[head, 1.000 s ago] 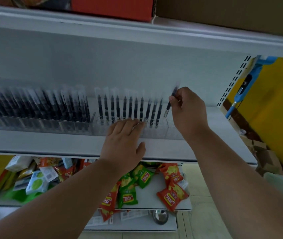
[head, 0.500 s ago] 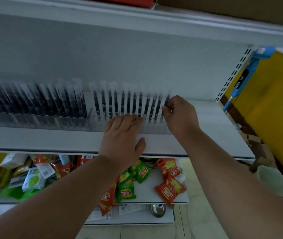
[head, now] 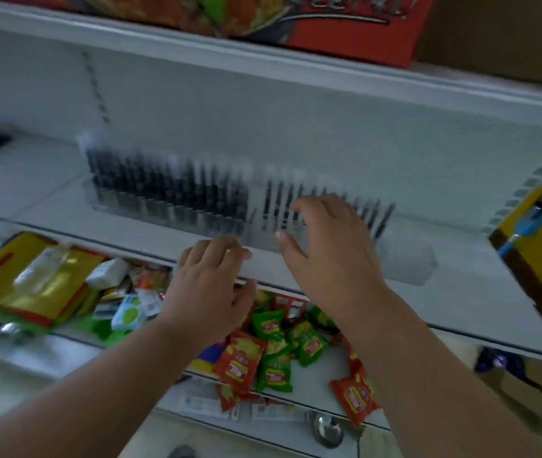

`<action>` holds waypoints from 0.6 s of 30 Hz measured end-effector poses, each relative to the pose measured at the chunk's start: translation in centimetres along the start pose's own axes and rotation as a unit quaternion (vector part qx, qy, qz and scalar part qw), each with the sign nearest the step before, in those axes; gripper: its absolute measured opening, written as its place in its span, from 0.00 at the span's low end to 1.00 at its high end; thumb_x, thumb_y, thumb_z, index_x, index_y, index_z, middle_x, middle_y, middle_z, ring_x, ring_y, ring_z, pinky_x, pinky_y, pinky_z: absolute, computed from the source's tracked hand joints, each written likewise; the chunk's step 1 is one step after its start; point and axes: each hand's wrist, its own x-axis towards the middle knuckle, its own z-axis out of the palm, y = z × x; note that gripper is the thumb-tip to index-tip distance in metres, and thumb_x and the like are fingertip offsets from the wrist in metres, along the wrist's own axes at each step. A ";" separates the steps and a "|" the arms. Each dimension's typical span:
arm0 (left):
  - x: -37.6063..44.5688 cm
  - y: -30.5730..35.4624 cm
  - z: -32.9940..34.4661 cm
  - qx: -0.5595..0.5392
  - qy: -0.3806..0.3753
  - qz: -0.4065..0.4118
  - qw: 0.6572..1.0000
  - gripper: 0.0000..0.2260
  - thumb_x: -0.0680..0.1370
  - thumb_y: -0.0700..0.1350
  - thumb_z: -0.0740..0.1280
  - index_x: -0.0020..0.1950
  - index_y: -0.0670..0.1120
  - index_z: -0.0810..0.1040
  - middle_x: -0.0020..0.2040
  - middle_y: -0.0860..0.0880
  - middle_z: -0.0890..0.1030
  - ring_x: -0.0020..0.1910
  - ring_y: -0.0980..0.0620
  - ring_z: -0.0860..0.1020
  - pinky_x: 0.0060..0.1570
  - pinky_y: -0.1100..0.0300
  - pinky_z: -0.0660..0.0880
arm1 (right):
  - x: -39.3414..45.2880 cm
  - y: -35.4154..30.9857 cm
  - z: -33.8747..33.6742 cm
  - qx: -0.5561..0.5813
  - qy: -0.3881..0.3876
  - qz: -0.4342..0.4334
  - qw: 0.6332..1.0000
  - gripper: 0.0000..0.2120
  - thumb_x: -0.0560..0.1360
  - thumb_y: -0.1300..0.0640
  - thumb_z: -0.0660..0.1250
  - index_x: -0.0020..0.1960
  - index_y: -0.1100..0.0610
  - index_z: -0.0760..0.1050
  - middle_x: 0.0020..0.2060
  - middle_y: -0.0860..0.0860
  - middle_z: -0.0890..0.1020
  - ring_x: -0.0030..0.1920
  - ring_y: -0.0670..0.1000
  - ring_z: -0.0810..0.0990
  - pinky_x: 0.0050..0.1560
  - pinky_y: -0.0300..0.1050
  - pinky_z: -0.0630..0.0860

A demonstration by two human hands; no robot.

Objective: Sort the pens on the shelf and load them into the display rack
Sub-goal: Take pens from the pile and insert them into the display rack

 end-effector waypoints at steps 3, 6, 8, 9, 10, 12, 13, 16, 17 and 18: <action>-3.2 -4.9 -2.6 0.029 -0.009 -0.092 0.995 0.20 0.75 0.58 0.58 0.60 0.50 0.78 0.57 0.50 0.77 0.57 0.44 0.75 0.56 0.48 0.73 | 1.5 -5.1 2.0 0.030 -0.051 -0.046 0.997 0.21 0.79 0.44 0.63 0.68 0.52 0.69 0.61 0.53 0.74 0.62 0.56 0.71 0.63 0.55 0.69; -6.3 -9.8 -5.4 0.066 -0.006 -0.167 0.984 0.20 0.74 0.60 0.57 0.58 0.51 0.78 0.56 0.48 0.78 0.55 0.42 0.76 0.54 0.47 0.74 | 2.9 -11.0 4.2 0.063 -0.077 -0.096 0.990 0.20 0.78 0.44 0.63 0.66 0.52 0.69 0.60 0.52 0.73 0.61 0.55 0.71 0.62 0.55 0.70; -8.5 -13.1 -7.0 0.091 -0.002 -0.207 0.974 0.20 0.74 0.61 0.59 0.58 0.51 0.78 0.55 0.49 0.78 0.55 0.43 0.76 0.54 0.48 0.73 | 3.7 -15.2 5.6 0.082 -0.089 -0.123 0.985 0.19 0.78 0.44 0.63 0.64 0.52 0.70 0.57 0.52 0.74 0.59 0.55 0.72 0.59 0.55 0.71; -9.6 -14.8 -7.8 0.097 0.004 -0.223 0.970 0.19 0.74 0.60 0.59 0.57 0.51 0.78 0.54 0.49 0.78 0.55 0.43 0.76 0.54 0.48 0.73 | 4.1 -17.3 6.3 0.087 -0.092 -0.138 0.982 0.19 0.77 0.44 0.64 0.63 0.53 0.71 0.57 0.52 0.74 0.58 0.55 0.73 0.58 0.55 0.72; -10.8 -16.6 -8.5 0.099 0.013 -0.235 0.967 0.18 0.74 0.60 0.60 0.56 0.51 0.78 0.53 0.49 0.78 0.54 0.43 0.76 0.54 0.48 0.73 | 4.4 -19.4 7.0 0.088 -0.094 -0.152 0.980 0.19 0.77 0.44 0.64 0.63 0.53 0.72 0.56 0.53 0.75 0.57 0.55 0.73 0.56 0.54 0.73; -13.0 -20.2 -9.8 0.108 0.029 -0.253 0.961 0.18 0.74 0.59 0.60 0.54 0.50 0.79 0.52 0.49 0.79 0.52 0.43 0.77 0.53 0.49 0.73 | 4.9 -23.5 8.7 0.093 -0.102 -0.169 0.976 0.19 0.76 0.44 0.65 0.61 0.54 0.74 0.55 0.54 0.76 0.56 0.57 0.74 0.55 0.55 0.74; -14.0 -22.0 -10.5 0.111 0.030 -0.261 0.959 0.18 0.74 0.60 0.59 0.54 0.50 0.79 0.51 0.49 0.78 0.52 0.44 0.77 0.53 0.49 0.73 | 5.2 -25.5 9.5 0.098 -0.104 -0.174 0.974 0.19 0.76 0.44 0.66 0.61 0.55 0.74 0.54 0.54 0.76 0.55 0.57 0.75 0.55 0.55 0.74; -16.3 -27.8 -12.4 0.115 0.029 -0.270 0.956 0.18 0.74 0.60 0.58 0.55 0.51 0.79 0.51 0.51 0.78 0.52 0.45 0.76 0.53 0.49 0.74 | 6.0 -31.3 12.0 0.119 -0.108 -0.173 0.972 0.18 0.76 0.44 0.65 0.61 0.53 0.73 0.55 0.53 0.75 0.56 0.56 0.73 0.56 0.54 0.72; -17.0 -30.1 -13.2 0.114 0.029 -0.277 0.954 0.18 0.74 0.60 0.59 0.55 0.51 0.79 0.51 0.52 0.78 0.52 0.45 0.76 0.53 0.49 0.74 | 6.3 -33.5 13.1 0.123 -0.110 -0.173 0.971 0.18 0.77 0.43 0.64 0.62 0.52 0.72 0.56 0.52 0.75 0.57 0.55 0.72 0.56 0.53 0.71; -17.5 -32.2 -14.0 0.120 0.031 -0.279 0.952 0.18 0.74 0.60 0.59 0.55 0.51 0.79 0.51 0.52 0.78 0.52 0.46 0.75 0.52 0.49 0.73 | 6.7 -35.5 14.0 0.125 -0.112 -0.171 0.971 0.18 0.77 0.43 0.64 0.62 0.51 0.72 0.56 0.52 0.74 0.57 0.55 0.72 0.57 0.53 0.71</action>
